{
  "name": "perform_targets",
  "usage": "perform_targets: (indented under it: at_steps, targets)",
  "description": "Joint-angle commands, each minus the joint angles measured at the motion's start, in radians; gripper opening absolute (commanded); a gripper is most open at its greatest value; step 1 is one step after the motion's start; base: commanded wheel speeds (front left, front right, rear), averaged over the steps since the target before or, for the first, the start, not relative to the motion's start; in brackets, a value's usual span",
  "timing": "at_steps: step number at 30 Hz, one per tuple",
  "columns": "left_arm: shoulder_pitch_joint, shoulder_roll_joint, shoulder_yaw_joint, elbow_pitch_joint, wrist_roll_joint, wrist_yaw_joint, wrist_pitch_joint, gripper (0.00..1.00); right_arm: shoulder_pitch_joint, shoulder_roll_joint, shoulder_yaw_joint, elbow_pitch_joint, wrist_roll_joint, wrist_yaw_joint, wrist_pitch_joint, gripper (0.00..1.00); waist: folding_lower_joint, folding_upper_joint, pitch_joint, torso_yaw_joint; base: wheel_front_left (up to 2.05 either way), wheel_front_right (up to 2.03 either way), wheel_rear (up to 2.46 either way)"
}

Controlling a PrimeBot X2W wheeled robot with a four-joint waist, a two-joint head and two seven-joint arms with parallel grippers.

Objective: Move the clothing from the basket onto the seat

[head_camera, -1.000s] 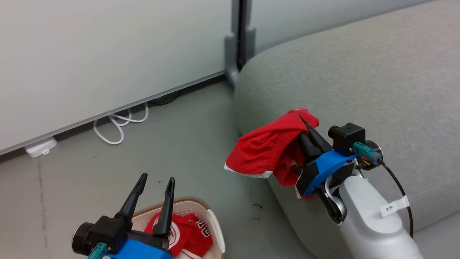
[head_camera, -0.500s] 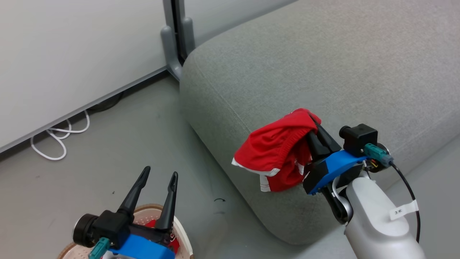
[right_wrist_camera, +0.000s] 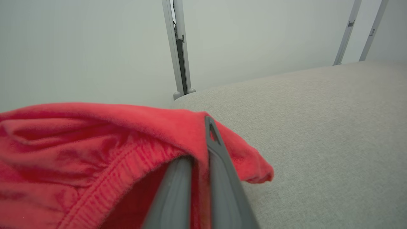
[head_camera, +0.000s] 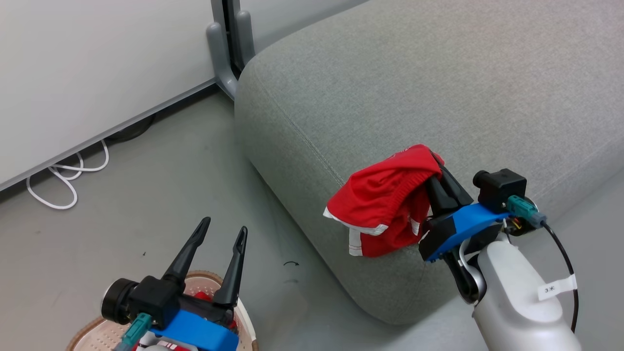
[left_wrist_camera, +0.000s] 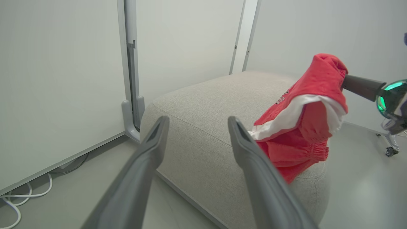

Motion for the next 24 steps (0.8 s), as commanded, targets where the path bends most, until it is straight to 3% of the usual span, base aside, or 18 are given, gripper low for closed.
perform_targets:
  at_steps: [1, 5, 10, 16, 24]
  targets:
    - [-0.001, 0.007, 0.006, -0.004, -0.004, -0.001, -0.005, 1.00, -0.013, -0.001, -0.002, 0.003, 0.008, 0.000, -0.004, 0.00, 0.0000, -0.0001, 0.005, 0.000, 0.00, 0.00, 0.00]
    - [-0.001, 0.018, 0.013, -0.022, 0.006, -0.001, -0.005, 1.00, -0.090, -0.001, -0.008, 0.033, 0.026, 0.000, -0.004, 0.00, 0.0000, -0.0001, 0.044, 0.003, 0.00, 0.00, 0.00]
    - [-0.054, 0.052, -0.010, -0.050, 0.023, -0.001, -0.005, 1.00, -0.246, 0.000, -0.093, 0.078, 0.039, 0.000, -0.004, 0.00, 0.0000, -0.0001, 0.139, 0.038, 0.00, 0.00, 0.00]
    - [-0.134, 0.108, -0.033, -0.091, 0.031, -0.001, -0.005, 1.00, -0.453, -0.012, -0.294, 0.118, -0.012, 0.000, -0.004, 0.00, 0.0000, -0.0001, 0.295, 0.087, 0.00, 0.00, 0.00]
    - [-0.240, 0.186, -0.065, -0.190, 0.047, -0.001, 0.023, 1.00, -0.653, -0.111, -0.543, 0.163, -0.152, 0.000, -0.003, 0.00, 0.0000, -0.0001, 0.487, 0.150, 0.00, 0.00, 0.00]
